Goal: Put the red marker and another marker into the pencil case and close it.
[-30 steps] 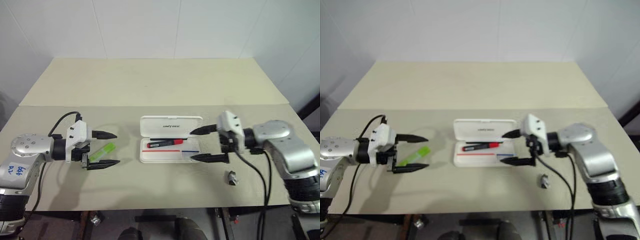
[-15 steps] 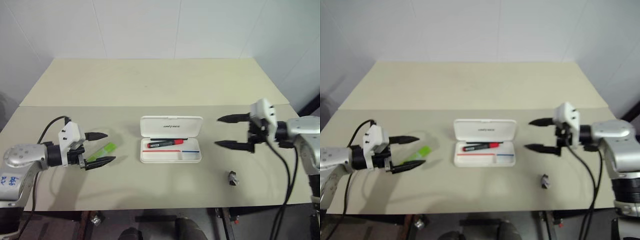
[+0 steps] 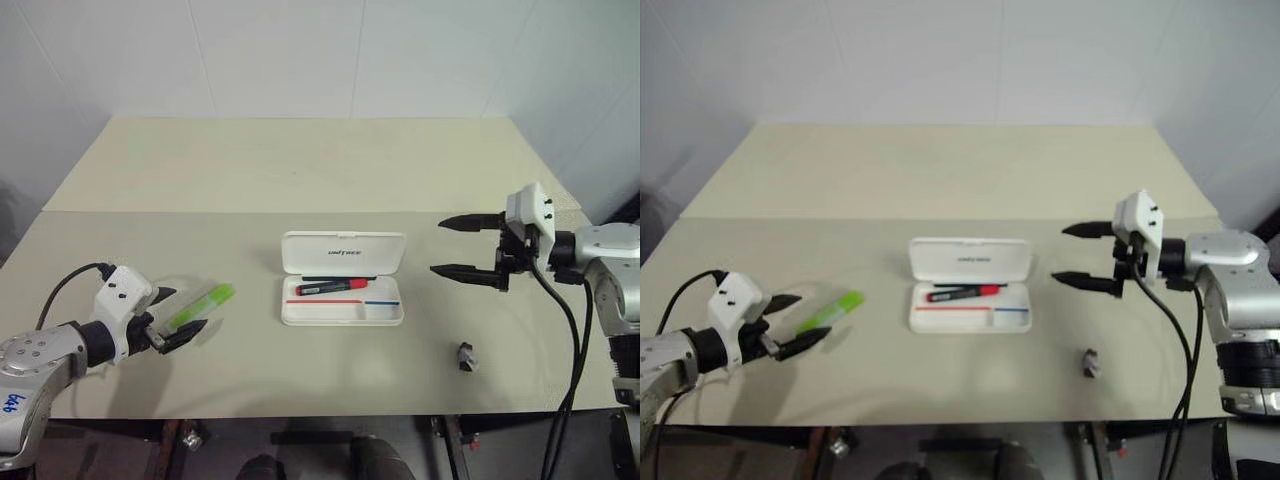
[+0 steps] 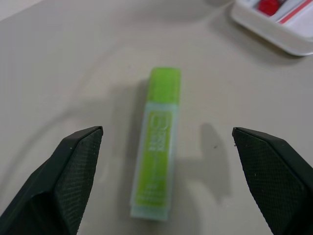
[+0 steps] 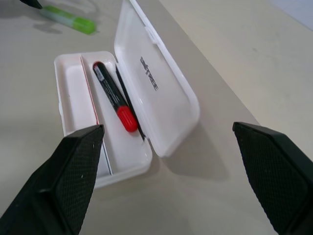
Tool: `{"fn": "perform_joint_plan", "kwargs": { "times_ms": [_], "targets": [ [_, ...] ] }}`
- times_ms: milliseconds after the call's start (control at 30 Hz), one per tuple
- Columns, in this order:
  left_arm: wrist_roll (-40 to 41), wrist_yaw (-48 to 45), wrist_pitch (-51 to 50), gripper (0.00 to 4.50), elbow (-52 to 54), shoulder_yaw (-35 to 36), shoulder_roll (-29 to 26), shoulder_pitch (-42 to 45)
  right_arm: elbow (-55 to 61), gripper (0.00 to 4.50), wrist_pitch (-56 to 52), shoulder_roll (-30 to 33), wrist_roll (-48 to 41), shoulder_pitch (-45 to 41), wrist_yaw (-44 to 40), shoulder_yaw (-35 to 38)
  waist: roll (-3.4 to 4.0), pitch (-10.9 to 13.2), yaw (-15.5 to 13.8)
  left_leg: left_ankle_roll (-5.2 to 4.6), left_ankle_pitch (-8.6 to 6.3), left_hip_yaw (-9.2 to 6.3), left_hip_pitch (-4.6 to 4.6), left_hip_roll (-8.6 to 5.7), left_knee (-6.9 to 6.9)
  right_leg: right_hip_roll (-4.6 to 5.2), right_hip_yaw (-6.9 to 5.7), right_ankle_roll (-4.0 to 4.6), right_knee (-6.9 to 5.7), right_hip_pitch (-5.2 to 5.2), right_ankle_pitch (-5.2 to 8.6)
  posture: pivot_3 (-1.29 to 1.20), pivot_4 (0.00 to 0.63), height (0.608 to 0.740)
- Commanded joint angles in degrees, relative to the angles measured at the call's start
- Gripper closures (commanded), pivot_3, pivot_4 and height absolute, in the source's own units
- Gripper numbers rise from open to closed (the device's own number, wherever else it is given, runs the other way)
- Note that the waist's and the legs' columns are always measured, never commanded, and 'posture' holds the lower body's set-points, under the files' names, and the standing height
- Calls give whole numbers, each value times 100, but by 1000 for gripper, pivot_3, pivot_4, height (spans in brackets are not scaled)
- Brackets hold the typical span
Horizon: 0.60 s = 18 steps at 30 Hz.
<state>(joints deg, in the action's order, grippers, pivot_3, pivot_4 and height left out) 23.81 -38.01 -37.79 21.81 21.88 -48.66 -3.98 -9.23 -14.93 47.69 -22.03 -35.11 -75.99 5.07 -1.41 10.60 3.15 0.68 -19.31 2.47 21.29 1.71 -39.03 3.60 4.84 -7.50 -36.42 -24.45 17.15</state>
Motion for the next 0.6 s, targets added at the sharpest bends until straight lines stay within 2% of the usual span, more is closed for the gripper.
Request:
{"fn": "perform_joint_plan", "kwargs": {
  "times_ms": [33,333,600],
  "targets": [
    [-139,158,-117,0,-13,-18,-14,59,219,36,28,-22,-108,27,94,101,0,0,0,0,0,0,0,0,0,0,0,0,0,0,0,0,150,740],
    [-356,82,-461,0,-689,-967,-92,950,626,36,-182,-231,-211,55,286,31,0,0,-7,1,0,-1,1,-2,0,-4,-3,0,0,0,0,0,150,740],
    [-598,19,-558,0,-1179,-1371,-136,1369,1075,36,-463,-200,-423,276,418,144,0,0,-8,3,0,-2,0,-1,1,-5,-4,0,-2,0,0,0,150,740]
  ]
}}
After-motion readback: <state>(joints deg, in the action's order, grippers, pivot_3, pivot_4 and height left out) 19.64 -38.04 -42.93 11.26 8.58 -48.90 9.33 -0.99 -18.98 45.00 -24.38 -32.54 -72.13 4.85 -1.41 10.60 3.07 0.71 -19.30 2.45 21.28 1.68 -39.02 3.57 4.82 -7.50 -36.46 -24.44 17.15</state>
